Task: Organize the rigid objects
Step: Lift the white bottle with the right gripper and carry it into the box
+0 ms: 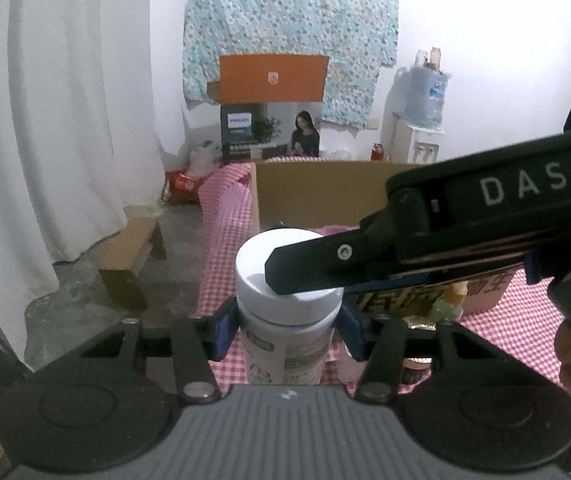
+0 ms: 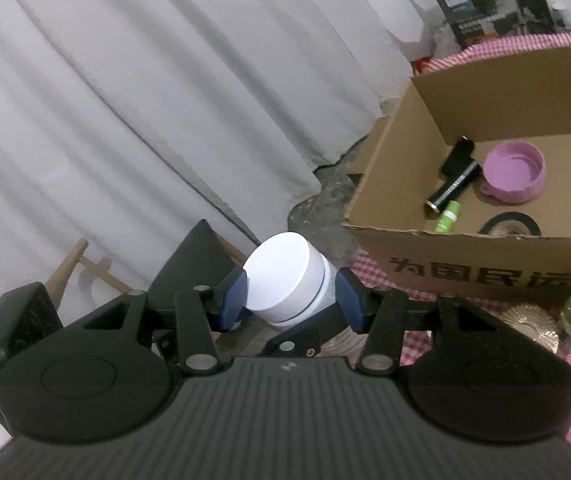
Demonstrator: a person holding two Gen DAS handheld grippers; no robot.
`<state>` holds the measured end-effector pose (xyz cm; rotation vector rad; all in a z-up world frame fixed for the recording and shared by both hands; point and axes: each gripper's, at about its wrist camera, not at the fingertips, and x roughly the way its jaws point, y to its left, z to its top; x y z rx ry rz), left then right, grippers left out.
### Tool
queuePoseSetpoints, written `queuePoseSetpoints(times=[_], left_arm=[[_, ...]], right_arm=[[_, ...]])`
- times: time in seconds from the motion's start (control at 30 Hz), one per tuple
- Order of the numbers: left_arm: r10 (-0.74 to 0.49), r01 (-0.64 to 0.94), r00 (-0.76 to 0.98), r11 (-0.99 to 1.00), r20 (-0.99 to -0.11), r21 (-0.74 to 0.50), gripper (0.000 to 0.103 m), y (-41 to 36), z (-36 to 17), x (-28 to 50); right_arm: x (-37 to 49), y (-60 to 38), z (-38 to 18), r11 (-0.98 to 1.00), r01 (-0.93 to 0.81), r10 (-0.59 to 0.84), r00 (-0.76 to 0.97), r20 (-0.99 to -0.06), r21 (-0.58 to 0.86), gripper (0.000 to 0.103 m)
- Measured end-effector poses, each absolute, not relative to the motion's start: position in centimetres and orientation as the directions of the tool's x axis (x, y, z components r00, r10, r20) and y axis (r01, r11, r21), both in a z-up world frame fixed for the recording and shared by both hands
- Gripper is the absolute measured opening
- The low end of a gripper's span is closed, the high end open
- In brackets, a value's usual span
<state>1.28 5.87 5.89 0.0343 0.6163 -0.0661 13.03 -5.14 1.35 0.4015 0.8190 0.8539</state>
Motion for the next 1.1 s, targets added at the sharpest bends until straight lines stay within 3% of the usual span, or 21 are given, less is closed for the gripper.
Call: queuePoseSetpoints(times=[0.4, 0.6, 0.87, 1.1], left_arm=[[-0.009, 0.058, 0.870, 0.995, -0.492, 0.086, 0.054, 4.9, 10.2, 0.1], [-0.055, 0.110, 0.882, 0.990, -0.468, 0.091, 0.054, 3.9, 12.6, 1.9], [-0.178, 0.228, 0.859, 0.972, -0.481, 0.047, 0.054, 1.2, 14.3, 8.0], [-0.266, 0.318, 0.779, 0.948, -0.568, -0.008, 0.054, -1.9, 13.2, 16.3]], right_arm=[[11.2, -5.6, 6.4, 0.557, -0.588, 0.830, 0.396, -0.392, 0.586, 0.050], [11.9, -7.0, 9.4, 0.565, -0.597, 0.825, 0.431, -0.367, 0.569, 0.051], [14.8, -11.1, 12.3, 0.621, -0.546, 0.779, 0.507, -0.370, 0.562, 0.051], [20.3, -15.4, 12.1, 0.699, -0.459, 0.707, 0.558, -0.434, 0.549, 0.051]])
